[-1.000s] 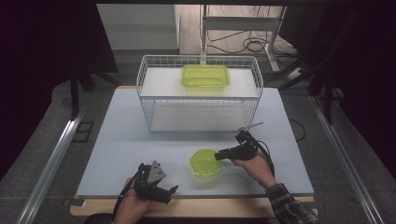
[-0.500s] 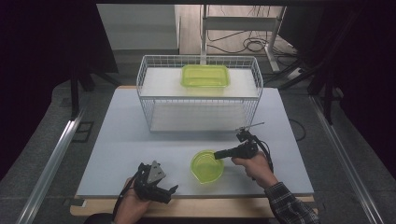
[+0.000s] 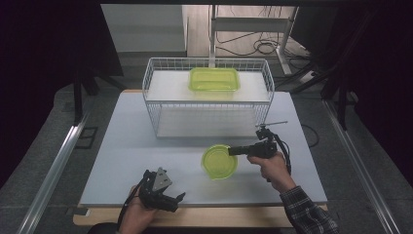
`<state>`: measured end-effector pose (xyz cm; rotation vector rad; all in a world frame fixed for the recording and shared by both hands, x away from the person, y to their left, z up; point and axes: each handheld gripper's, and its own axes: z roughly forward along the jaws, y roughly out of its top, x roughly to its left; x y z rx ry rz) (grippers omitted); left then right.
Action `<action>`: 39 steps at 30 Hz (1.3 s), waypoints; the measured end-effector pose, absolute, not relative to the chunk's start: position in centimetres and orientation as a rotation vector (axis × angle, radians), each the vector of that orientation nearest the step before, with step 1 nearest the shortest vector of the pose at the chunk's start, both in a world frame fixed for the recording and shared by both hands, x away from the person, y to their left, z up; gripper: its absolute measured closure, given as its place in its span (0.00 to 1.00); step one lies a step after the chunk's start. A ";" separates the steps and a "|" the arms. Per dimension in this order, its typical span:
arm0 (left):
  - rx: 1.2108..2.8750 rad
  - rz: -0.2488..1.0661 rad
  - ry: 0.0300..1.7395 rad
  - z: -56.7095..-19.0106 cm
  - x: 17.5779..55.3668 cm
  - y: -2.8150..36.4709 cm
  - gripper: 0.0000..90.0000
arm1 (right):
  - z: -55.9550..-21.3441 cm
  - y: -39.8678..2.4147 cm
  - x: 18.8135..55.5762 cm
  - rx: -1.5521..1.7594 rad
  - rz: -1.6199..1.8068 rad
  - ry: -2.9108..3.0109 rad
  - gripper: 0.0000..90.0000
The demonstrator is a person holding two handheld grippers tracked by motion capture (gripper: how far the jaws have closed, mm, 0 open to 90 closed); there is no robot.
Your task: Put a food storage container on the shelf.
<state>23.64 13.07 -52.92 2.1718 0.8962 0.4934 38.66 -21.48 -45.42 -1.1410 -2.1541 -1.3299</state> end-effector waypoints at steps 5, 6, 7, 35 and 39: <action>2.172 0.494 0.896 -52.9 23.6 13.1 0.02 | -44.4 -21.7 38.9 -1.146 -1.366 -2.140 0.90; 2.172 0.494 0.896 -52.9 23.6 13.0 0.02 | -44.2 -21.8 38.9 -1.146 -1.374 -2.137 0.90; 2.171 0.494 0.895 -52.9 23.6 13.0 0.02 | -43.9 -21.8 39.0 -1.147 -1.380 -2.137 0.90; 2.163 0.495 0.901 -52.8 23.7 13.2 0.02 | -36.1 -21.2 40.9 -1.155 -1.596 -2.103 0.90; 2.161 0.494 0.901 -52.8 23.7 13.3 0.02 | -34.9 -21.0 41.2 -1.159 -1.631 -2.090 0.90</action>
